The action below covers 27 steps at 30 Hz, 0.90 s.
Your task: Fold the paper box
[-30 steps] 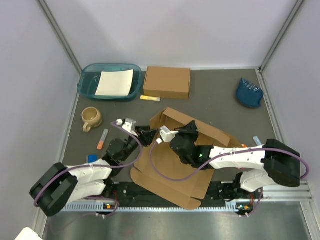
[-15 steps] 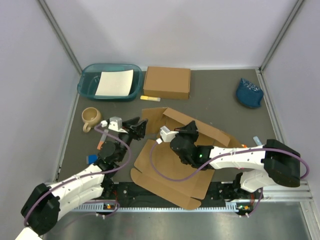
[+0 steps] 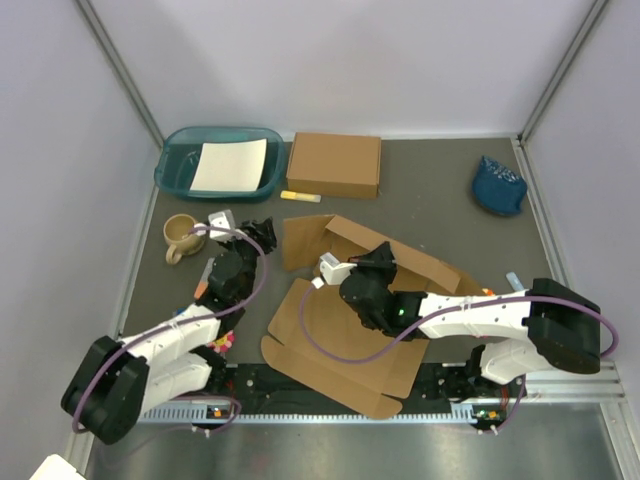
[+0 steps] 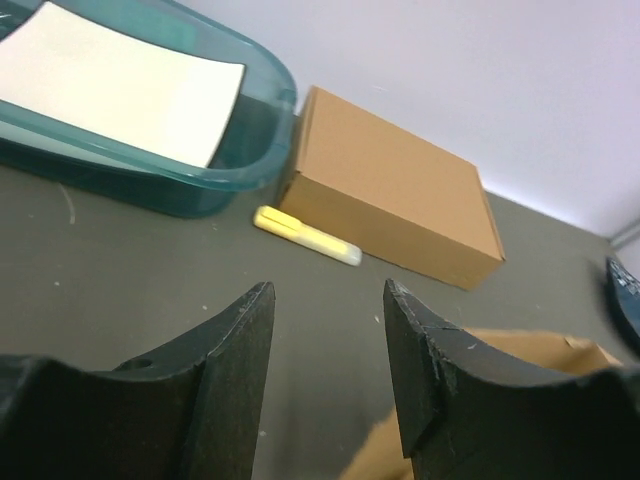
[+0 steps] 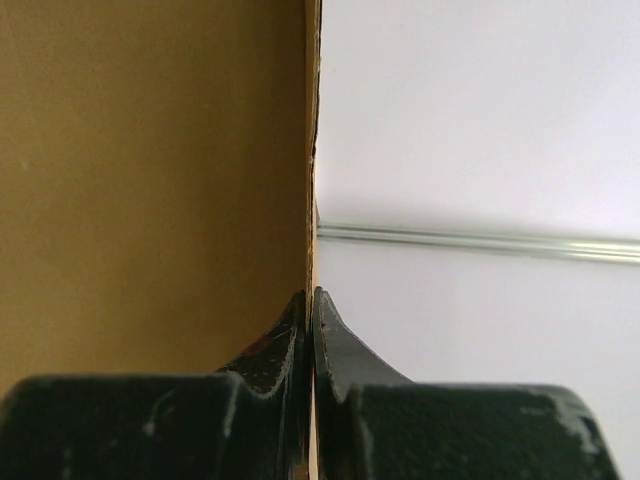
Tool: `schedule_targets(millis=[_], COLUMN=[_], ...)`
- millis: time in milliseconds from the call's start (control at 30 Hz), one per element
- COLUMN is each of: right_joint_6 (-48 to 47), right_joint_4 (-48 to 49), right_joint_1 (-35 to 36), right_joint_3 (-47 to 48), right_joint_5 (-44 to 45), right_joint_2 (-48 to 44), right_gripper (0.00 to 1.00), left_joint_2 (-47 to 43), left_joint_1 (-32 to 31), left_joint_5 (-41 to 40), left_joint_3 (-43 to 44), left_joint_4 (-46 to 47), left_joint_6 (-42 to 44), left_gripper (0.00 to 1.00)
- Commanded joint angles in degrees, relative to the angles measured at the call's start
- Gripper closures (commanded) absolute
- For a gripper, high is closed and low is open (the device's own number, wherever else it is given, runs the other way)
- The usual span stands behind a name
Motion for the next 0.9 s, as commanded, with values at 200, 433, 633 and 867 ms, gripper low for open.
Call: schedule_targets(millis=[200, 433, 633, 867], right_joint_6=[3.7, 3.6, 3.5, 3.5], right_joint_4=[-1.9, -2.1, -2.1, -1.9], right_joint_1=[1.6, 1.7, 1.7, 2.1], right_joint_3=[-1.1, -1.1, -0.9, -0.7], right_joint_5=[-5.0, -4.9, -4.9, -4.8], right_joint_2=[0.8, 0.7, 1.2, 1.8], right_gripper=[1.0, 1.0, 1.0, 1.0], left_joint_2=[12.8, 19.3, 15.5, 12.9], left_joint_1=[6.8, 6.5, 4.3, 1.1], left_joint_5=[14.7, 34.9, 38.1, 39.9], left_joint_3=[8.0, 3.4, -0.6, -3.2], left_joint_4=[1.1, 17.3, 19.0, 19.6], left_joint_6=[-1.5, -4.9, -4.3, -3.5], left_gripper=[0.61, 0.65, 0.65, 0.63])
